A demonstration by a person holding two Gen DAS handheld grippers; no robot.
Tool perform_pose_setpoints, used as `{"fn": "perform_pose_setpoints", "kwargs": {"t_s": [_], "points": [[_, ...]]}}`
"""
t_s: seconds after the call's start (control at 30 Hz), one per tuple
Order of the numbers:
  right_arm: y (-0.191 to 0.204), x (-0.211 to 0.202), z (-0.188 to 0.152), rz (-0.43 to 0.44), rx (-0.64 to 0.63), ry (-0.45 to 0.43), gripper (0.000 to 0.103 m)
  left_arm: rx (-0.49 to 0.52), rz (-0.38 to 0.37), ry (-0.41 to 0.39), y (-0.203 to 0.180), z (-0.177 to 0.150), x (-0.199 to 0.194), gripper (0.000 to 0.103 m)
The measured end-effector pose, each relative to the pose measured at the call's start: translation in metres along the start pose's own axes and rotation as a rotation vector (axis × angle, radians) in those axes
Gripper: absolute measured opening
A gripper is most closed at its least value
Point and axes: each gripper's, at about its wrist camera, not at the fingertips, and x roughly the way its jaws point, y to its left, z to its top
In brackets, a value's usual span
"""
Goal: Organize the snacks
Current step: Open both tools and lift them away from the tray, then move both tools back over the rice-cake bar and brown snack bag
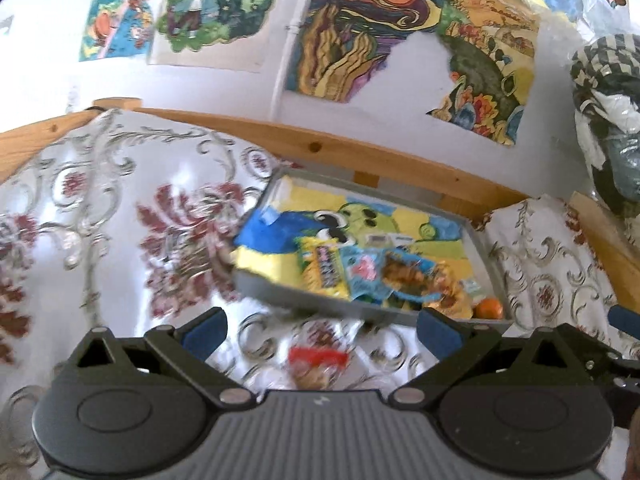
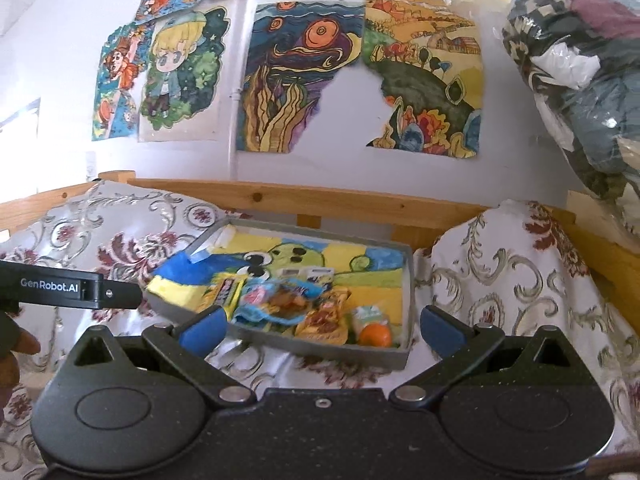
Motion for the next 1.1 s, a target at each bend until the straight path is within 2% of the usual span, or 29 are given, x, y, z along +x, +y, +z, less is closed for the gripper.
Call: {"fn": "perform_pose_setpoints", "kwargs": {"t_s": [0.23, 0.53, 0.67, 1.1], "points": [[0.012, -0.028, -0.025, 0.005, 0.000, 0.039, 0.102, 0.005, 0.036, 0.020, 0.015, -0.026, -0.029, 0.103], [0.035, -0.044, -0.069, 0.065, -0.002, 0.147, 0.102, 0.019, 0.094, 0.114, 0.036, -0.073, -0.049, 0.103], [0.043, -0.044, -0.079, 0.082, -0.022, 0.174, 0.102, 0.020, 0.120, 0.145, 0.044, -0.089, -0.053, 0.103], [0.059, -0.032, -0.096, 0.144, -0.048, 0.250, 0.102, 0.078, 0.176, 0.192, 0.060, -0.100, -0.052, 0.103]]}}
